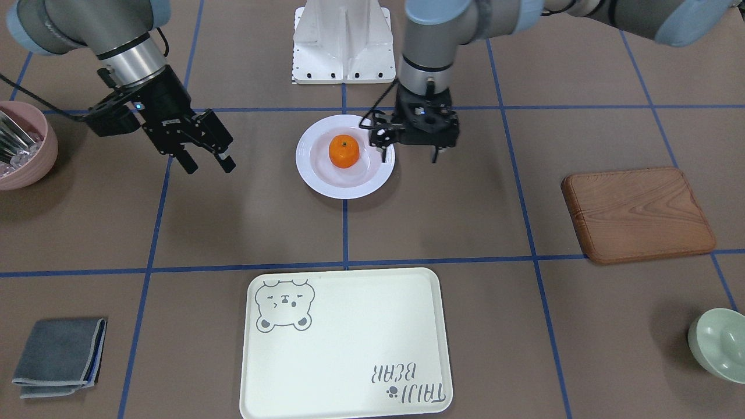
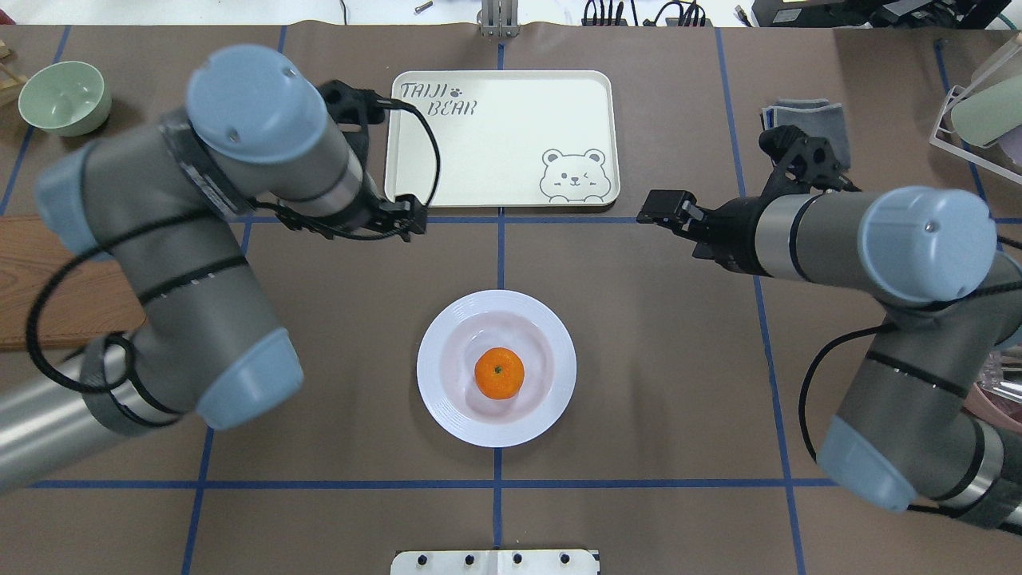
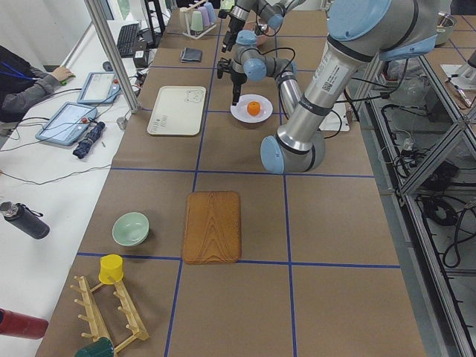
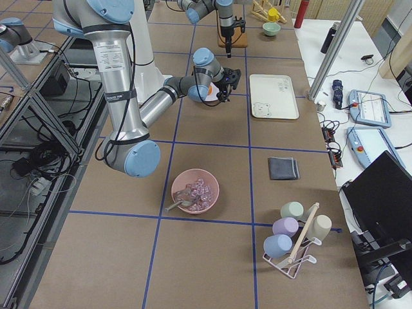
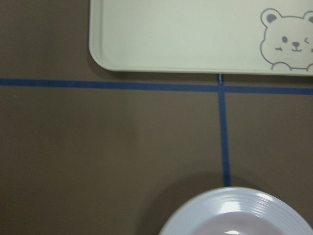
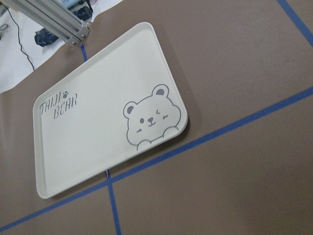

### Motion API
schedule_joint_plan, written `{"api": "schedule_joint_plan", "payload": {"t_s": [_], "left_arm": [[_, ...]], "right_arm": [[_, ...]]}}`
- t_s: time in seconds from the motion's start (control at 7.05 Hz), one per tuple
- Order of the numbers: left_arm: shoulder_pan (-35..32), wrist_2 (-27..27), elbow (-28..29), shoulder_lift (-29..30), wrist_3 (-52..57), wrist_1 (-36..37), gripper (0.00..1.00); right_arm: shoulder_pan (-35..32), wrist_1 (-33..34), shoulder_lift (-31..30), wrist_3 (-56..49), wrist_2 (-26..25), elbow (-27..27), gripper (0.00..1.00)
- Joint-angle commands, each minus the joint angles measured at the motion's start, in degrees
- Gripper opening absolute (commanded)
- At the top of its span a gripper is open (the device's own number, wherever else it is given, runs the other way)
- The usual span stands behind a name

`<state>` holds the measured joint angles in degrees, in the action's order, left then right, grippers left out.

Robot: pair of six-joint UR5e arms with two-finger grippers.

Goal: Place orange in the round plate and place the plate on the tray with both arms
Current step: 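Release the orange on the plate and withdraw both arms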

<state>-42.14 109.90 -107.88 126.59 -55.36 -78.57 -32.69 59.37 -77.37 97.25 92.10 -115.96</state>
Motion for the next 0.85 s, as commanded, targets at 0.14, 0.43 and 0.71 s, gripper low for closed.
{"api": "schedule_joint_plan", "payload": {"t_s": [0.14, 0.43, 0.71], "left_arm": [[-21.1, 11.0, 0.2, -11.5, 33.0, 2.0, 0.99], [-32.2, 17.9, 5.7, -20.1, 53.2, 1.1, 0.99], [-45.0, 22.9, 12.7, -25.6, 69.1, 0.1, 0.99]], "right_arm": [[20.1, -1.2, -0.1, 19.8, -24.7, -1.4, 0.97], [25.6, -1.2, -0.3, 29.9, -28.7, -1.0, 0.97], [28.5, -1.2, 0.1, 31.0, -31.0, 0.5, 0.97]]}}
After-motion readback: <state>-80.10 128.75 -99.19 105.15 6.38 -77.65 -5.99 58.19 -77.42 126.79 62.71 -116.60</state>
